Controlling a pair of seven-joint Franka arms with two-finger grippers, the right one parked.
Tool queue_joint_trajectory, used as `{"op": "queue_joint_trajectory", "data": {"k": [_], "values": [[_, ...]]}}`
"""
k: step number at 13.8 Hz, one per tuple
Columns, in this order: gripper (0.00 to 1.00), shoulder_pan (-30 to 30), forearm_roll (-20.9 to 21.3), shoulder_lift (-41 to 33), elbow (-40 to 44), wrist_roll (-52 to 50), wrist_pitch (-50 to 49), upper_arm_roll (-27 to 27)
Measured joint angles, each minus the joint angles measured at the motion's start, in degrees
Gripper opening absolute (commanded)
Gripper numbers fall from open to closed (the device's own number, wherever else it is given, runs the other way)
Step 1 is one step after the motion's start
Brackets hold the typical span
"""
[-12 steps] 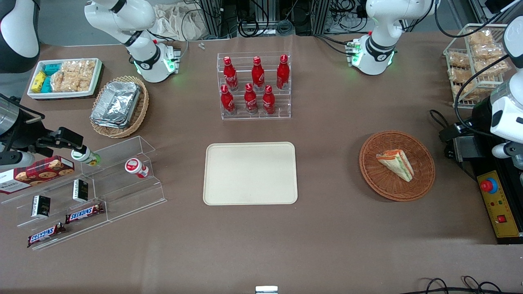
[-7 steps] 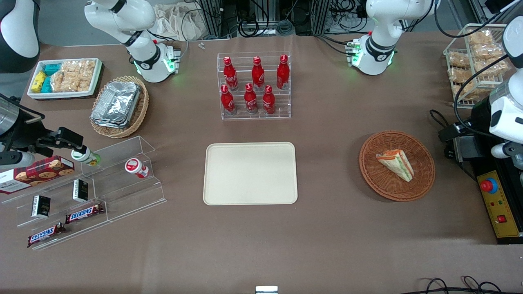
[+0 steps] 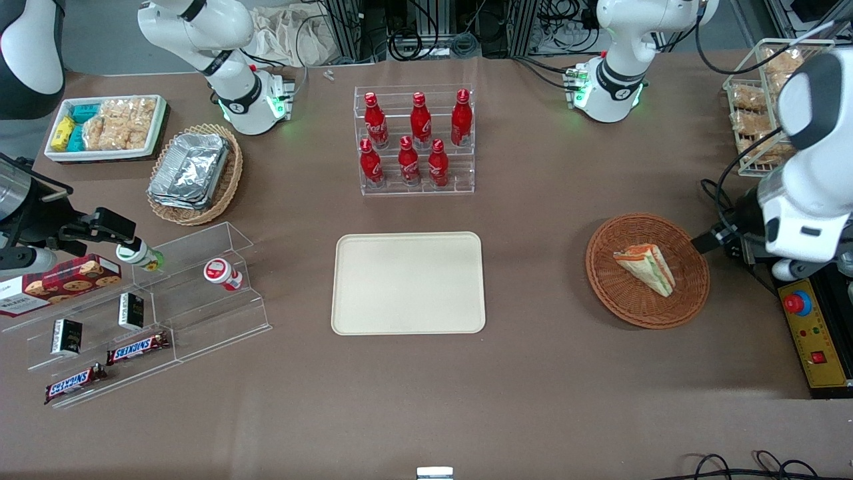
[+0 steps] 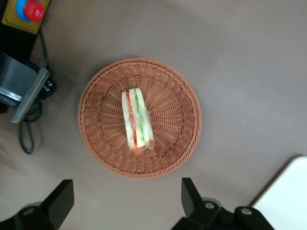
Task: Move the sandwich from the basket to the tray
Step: 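Move the left gripper over the sandwich in the wicker basket and lower it, then close the left gripper on the wrapped sandwich standing on its edge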
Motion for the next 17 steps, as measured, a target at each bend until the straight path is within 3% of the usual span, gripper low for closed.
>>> {"op": "queue_joint_trajectory", "data": {"k": [6,12,17], "values": [[0.99,0.25,0.0,2.84,-11.1,-10.92,13.14,0.14],[0.99,0.29,0.0,2.93,-22.64,-11.78,26.19,0.4],[0.99,0.41,0.0,2.92,-25.27,-11.79,29.5,0.48]]}}
